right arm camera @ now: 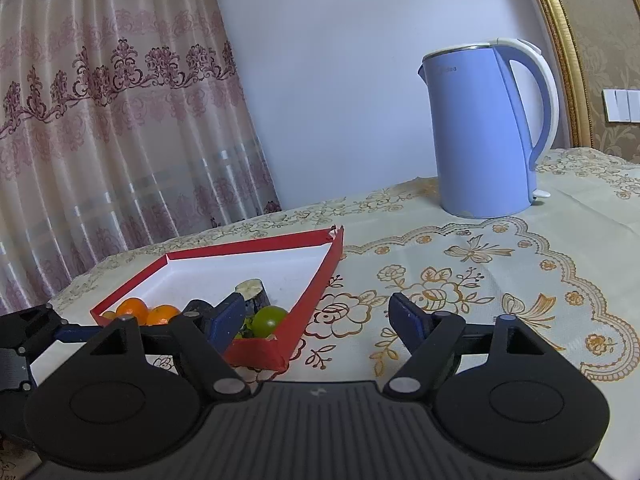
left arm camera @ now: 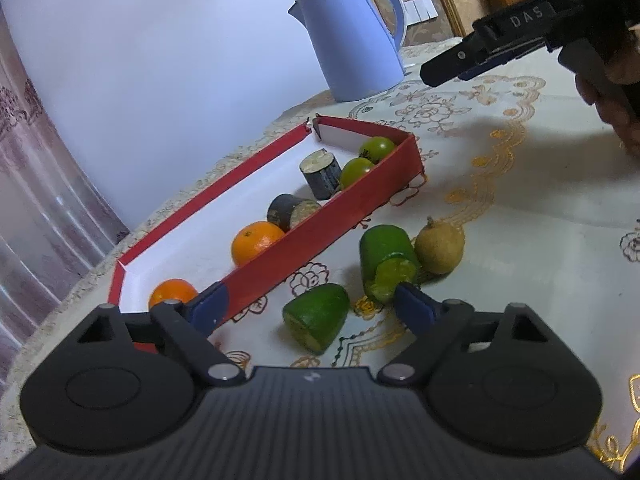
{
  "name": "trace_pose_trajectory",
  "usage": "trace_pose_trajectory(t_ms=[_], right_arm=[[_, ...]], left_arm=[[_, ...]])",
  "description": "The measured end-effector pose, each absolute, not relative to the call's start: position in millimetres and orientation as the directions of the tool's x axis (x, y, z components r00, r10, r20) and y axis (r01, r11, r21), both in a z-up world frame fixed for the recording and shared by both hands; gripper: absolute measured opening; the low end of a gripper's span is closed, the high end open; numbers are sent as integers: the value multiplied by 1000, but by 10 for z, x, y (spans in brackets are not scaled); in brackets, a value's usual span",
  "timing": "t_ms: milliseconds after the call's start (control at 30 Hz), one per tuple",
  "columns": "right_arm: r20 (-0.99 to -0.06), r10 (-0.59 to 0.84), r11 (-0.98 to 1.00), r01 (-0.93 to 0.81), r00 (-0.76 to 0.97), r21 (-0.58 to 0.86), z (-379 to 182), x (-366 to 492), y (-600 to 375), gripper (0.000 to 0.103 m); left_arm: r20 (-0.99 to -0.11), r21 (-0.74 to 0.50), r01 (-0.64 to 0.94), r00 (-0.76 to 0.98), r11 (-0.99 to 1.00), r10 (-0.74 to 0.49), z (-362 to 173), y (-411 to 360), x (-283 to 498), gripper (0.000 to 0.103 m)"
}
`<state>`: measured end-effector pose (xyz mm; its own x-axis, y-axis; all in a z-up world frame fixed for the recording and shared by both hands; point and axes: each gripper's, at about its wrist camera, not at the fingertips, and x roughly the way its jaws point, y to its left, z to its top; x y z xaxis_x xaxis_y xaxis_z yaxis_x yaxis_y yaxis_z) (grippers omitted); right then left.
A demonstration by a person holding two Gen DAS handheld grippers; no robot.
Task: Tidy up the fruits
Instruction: 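Move the left tool toward the cut green lime piece on the table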
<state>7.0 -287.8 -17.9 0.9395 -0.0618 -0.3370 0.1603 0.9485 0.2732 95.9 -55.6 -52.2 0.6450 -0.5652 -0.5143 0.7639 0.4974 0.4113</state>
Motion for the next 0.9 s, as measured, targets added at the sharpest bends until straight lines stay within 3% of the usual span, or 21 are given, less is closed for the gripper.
trace_pose_trajectory(t_ms=[267,467,833,900], right_arm=[[-337,-52,948,153,940,280,-174,69,-2884,79],[-339,-50,946,153,939,285,-178,73,-2894,79],[-348,-37,947,144,937,288,-185,83,-2877,79],[-348,-38,946,145,937,289,-187,81,-2874,79]], left_arm=[[-545,321,824,564,468,-620,-507,-498,1047,72],[-558,276,852,520,446,-647,-498,-423,1144,66],[-563,271,860,507,433,-653,-483,-338,1239,65],[-566,271,864,500,425,-656,-480,-362,1248,57]])
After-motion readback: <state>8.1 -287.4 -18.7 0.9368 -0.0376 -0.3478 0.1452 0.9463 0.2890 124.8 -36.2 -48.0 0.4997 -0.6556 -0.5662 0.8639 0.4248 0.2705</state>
